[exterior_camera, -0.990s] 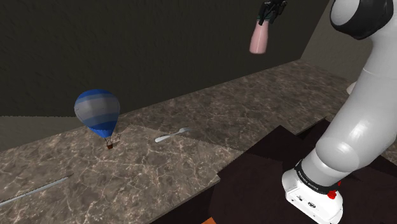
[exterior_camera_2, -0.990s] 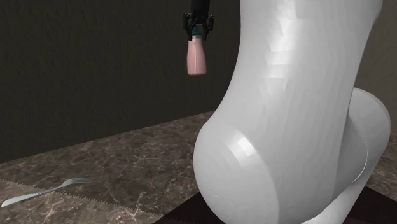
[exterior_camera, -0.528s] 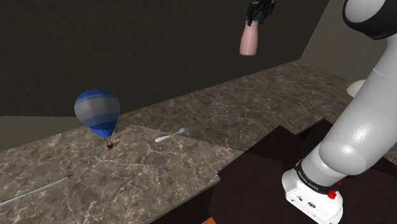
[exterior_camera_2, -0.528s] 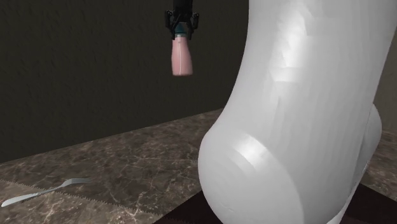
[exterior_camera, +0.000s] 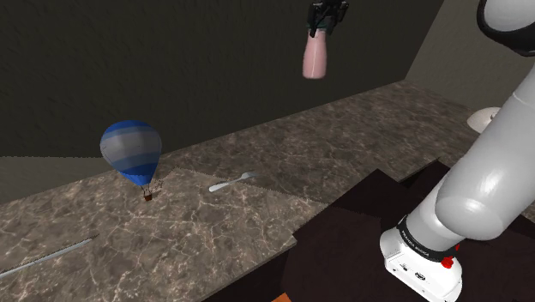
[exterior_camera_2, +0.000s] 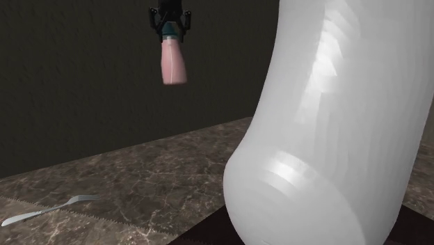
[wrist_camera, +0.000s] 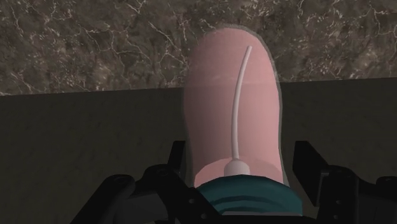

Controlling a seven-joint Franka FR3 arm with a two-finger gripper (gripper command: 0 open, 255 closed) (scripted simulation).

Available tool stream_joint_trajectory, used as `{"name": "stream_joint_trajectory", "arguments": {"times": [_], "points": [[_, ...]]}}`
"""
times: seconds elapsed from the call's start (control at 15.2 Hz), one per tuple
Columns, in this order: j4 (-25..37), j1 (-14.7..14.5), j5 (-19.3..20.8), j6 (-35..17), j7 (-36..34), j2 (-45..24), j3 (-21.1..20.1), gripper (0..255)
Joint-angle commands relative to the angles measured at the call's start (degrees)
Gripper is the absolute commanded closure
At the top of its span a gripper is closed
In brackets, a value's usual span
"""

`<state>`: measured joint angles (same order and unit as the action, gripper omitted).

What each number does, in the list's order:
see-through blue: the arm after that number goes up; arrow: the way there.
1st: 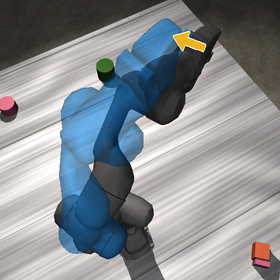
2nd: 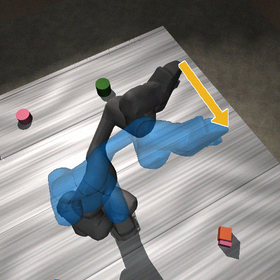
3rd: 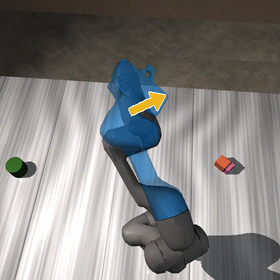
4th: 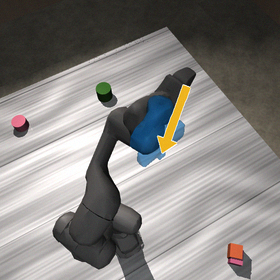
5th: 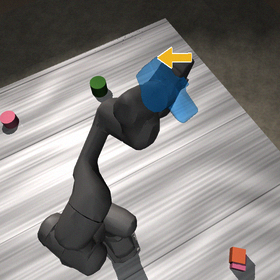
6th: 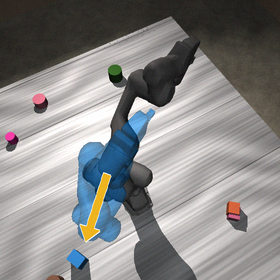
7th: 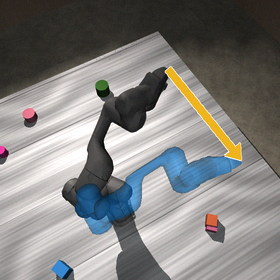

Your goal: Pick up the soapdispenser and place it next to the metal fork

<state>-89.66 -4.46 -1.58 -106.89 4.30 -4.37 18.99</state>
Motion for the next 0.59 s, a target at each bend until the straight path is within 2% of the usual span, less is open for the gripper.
{"name": "stream_joint_trajectory", "arguments": {"times": [0.0,0.53], "points": [[-1.61,-1.57,1.14,-0.51,-2.95,1.24,-1.18,255],[-0.04,-7.14,3.59,0.24,-13.78,0.13,-5.99,255]]}}
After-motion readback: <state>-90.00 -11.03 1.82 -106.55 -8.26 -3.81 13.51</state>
